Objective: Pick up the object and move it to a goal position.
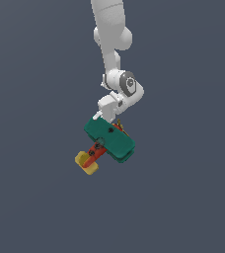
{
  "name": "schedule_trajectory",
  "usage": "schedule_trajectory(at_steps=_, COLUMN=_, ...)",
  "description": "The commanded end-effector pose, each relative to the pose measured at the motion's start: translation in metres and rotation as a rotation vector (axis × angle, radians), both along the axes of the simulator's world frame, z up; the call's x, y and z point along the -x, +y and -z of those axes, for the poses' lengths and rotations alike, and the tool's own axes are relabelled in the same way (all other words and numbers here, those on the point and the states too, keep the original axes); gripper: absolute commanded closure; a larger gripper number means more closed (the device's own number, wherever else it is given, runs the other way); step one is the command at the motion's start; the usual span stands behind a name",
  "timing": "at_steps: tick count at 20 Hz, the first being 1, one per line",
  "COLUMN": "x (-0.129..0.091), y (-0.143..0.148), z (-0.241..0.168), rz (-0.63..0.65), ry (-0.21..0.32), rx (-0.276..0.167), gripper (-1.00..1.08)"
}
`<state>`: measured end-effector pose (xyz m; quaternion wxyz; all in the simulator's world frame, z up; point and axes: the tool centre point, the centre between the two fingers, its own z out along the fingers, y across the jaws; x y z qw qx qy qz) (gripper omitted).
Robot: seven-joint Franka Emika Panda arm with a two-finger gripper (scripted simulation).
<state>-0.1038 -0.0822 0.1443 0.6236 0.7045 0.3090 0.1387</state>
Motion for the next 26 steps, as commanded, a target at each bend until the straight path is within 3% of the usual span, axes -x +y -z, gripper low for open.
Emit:
schedule_trajectory(at_steps=1, x=0.0, y=0.006, z=-0.003, rz=-0.003, ry=-0.002, rx=-0.001, gripper=1.08)
schedule_trajectory(at_steps=11, x=0.008, y=0.049, z=-0.028, rz=-0.003, ry=-0.001, rx=-0.003, gripper=1.08)
schedule_trajectory(at_steps=26, x=0.025, y=0.159, z=-0.092, rz=-0.003, ry=-0.002, rx=-0.004, gripper=1.08)
